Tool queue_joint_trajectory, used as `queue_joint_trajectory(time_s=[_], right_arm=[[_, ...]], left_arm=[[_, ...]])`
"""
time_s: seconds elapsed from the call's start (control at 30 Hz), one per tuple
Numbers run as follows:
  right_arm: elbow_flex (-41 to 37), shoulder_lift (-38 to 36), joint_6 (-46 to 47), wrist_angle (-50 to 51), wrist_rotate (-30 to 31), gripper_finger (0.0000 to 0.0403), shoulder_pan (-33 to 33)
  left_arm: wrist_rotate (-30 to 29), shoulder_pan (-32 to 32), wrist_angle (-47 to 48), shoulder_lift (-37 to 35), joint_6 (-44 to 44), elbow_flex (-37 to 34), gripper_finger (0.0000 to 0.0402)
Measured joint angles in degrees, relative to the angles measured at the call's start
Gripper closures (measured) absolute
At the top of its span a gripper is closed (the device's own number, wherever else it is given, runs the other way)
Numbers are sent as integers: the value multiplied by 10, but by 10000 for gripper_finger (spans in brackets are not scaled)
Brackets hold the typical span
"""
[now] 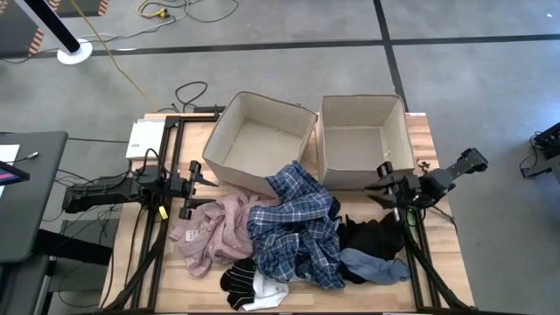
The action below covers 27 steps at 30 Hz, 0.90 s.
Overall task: Sort clothes
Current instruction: Put the blue plaid shirt into the right laundry organizer
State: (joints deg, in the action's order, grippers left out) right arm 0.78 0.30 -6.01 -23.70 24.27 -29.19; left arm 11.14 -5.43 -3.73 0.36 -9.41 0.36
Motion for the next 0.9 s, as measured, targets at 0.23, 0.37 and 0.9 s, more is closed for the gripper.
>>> queue_joint_trajectory(time_s=[0.23, 0.37, 0.9], right_arm=[[2, 0, -40, -155, 0, 280, 9], [44, 14, -75, -101, 0, 275, 13], [374, 396, -160, 91, 0, 52, 18]], left_arm=[[0, 0, 0, 0, 0, 0, 199], [0, 0, 0, 0, 0, 0, 199], [0, 0, 0, 0, 0, 0, 199]])
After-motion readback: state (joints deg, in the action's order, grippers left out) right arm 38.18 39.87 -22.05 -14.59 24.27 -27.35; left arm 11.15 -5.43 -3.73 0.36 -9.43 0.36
